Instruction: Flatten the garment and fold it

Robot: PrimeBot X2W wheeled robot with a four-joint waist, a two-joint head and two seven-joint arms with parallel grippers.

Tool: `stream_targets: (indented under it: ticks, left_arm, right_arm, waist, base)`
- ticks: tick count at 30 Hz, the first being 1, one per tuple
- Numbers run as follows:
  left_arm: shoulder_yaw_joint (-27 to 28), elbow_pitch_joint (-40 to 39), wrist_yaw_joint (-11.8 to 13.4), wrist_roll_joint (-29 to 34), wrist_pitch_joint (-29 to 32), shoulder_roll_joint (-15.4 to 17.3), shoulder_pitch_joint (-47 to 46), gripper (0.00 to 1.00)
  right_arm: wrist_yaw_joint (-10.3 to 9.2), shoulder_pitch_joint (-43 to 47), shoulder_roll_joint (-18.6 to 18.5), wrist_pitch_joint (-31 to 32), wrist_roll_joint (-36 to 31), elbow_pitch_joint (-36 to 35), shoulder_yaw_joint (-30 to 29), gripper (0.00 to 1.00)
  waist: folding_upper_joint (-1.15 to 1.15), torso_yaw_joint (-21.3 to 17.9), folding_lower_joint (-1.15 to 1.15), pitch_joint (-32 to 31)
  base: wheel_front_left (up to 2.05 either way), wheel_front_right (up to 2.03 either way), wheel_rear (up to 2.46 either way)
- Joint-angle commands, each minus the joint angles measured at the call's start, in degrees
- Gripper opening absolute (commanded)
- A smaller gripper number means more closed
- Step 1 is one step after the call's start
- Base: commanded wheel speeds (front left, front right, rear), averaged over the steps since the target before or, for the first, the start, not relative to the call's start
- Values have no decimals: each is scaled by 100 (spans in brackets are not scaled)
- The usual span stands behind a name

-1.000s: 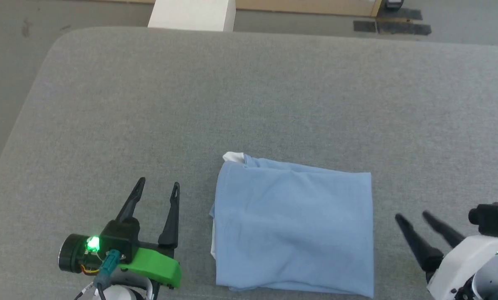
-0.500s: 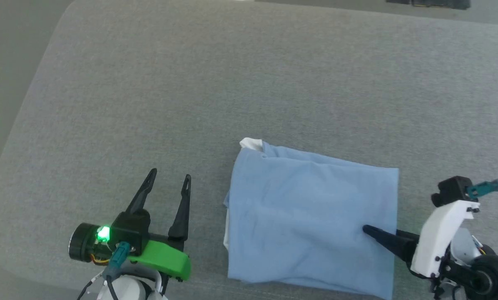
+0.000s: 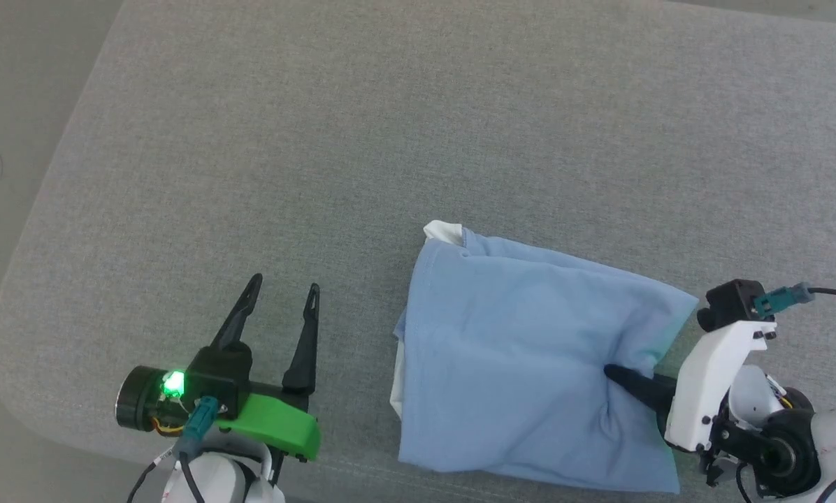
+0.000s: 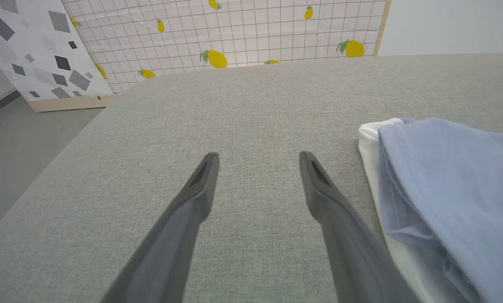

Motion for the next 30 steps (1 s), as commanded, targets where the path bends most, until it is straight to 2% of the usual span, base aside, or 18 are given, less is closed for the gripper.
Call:
stream_targets:
  ticks: [1, 6, 8, 14, 18, 20, 25, 30]
  left_arm:
    - [23, 21, 45, -73, -51, -1, -119, 100]
    - [8, 70, 63, -87, -61, 6, -114, 100]
    - [-10, 74, 63, -91, -62, 9, -100, 100]
    - [-61, -67, 97, -90, -61, 17, -34, 100]
    - [-113, -234, 108, -59, -56, 35, -27, 100]
    - [-142, -324, 113, -31, -44, 47, -48, 100]
    - [-208, -580, 112, 54, 4, 88, -184, 100]
    - [-283, -893, 95, 162, 76, 147, -356, 100]
  right_arm:
    - [-12, -3, 7, -51, -87, 159, 98, 0]
    - [-12, -244, -506, -447, -291, -134, 460, 0]
    - [-12, -396, -933, -608, -504, -310, 775, 0]
    - [-12, -1111, -2583, -1017, -1168, -706, 2024, 0]
    - [-12, -1698, -3418, -1248, -1391, -722, 2624, 0]
    - [-12, -1940, -3715, -1378, -1456, -653, 2819, 0]
    - [-12, -2371, -4415, -1799, -1585, -312, 3131, 0]
    - [-12, -2514, -4896, -2280, -1681, 366, 2918, 0]
  waist:
    - [0, -43, 0, -61]
    - [0, -198, 0, -239]
    - [0, -303, 0, -298]
    - [0, -832, 0, -225]
    - [0, -1274, 0, 14]
    - [0, -1488, 0, 161]
    - [0, -1886, 0, 562]
    - [0, -2092, 0, 954]
  base:
    - [0, 0, 0]
    - [0, 0, 0]
    - [0, 0, 0]
    - [0, 0, 0]
    - [0, 0, 0]
    - [0, 0, 0]
    - [0, 0, 0]
    - [0, 0, 0]
